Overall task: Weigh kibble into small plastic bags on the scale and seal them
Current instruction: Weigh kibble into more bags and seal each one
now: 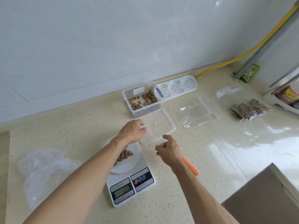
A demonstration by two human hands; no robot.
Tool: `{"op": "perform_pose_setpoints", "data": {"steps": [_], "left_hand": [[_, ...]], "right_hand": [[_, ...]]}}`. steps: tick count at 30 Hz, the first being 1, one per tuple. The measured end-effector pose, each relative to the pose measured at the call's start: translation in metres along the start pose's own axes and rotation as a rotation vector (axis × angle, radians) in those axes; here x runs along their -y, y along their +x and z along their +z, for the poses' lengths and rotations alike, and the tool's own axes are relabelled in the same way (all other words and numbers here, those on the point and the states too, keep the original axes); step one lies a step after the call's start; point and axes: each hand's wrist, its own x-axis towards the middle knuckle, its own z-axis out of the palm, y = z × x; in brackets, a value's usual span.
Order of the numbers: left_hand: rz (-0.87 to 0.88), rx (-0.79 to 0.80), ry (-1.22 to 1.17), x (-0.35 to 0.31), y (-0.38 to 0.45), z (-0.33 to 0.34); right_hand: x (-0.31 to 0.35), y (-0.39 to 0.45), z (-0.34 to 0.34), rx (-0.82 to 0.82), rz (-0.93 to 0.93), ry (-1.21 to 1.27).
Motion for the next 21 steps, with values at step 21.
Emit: {"op": "perform_pose_setpoints", "data": {"steps": [21], "left_hand": [[0.26, -0.395, -0.742, -0.035, -0.078, -0.079]], "right_hand": [[0.087, -0.041, -0.045, 0.111, -0.352, 0.434]]}}
